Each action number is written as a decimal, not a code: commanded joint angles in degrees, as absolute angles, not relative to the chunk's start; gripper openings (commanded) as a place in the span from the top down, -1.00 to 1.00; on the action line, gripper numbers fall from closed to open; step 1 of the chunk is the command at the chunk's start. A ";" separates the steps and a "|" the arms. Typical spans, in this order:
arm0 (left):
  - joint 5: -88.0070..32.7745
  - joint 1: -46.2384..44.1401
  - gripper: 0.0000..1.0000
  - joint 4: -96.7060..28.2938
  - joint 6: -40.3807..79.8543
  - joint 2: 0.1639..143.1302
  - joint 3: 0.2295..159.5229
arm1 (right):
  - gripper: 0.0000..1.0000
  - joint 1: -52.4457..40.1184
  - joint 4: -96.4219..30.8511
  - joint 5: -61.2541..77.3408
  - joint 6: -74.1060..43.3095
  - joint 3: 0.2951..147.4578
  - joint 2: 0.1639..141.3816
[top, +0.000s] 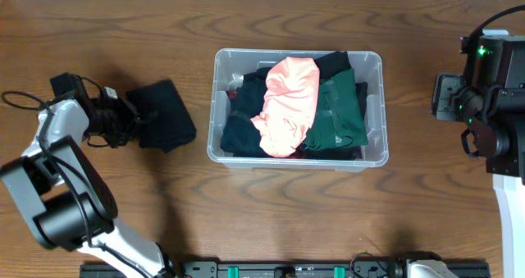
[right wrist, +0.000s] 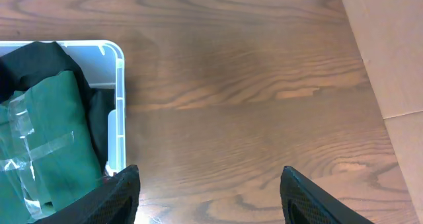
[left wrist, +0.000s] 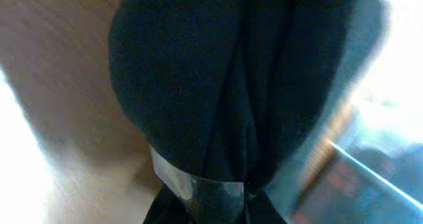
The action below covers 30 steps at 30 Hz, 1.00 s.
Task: Pack container
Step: 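Carry the black garment into the bin's left side and release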
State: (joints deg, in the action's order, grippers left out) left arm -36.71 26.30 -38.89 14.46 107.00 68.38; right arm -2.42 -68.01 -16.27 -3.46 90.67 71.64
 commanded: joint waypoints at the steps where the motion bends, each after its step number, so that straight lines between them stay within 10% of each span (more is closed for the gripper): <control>1: -45.25 25.15 0.88 -40.29 13.10 96.62 68.73 | -0.33 -1.78 -68.12 -16.27 -4.21 91.00 71.59; 11: -42.96 4.73 0.88 -36.77 15.11 73.58 70.17 | -0.33 -1.78 -68.12 -16.25 -4.21 91.00 71.59; 25: -28.34 -11.64 0.88 -37.32 18.20 90.32 70.11 | -0.32 -1.78 -68.40 -16.25 -4.21 91.00 71.59; 28: -28.47 -11.16 -0.68 -38.06 18.28 91.66 70.46 | -0.32 -1.78 -68.40 -16.27 -4.19 91.00 71.59; 30: -27.70 -11.00 -0.96 -41.30 18.22 90.72 72.44 | -0.32 -1.78 -68.40 -16.27 -4.19 91.00 71.59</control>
State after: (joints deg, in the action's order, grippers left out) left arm -29.85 -11.31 -39.03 17.78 92.18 69.60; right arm -2.42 -68.27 -16.27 -3.46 90.67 71.64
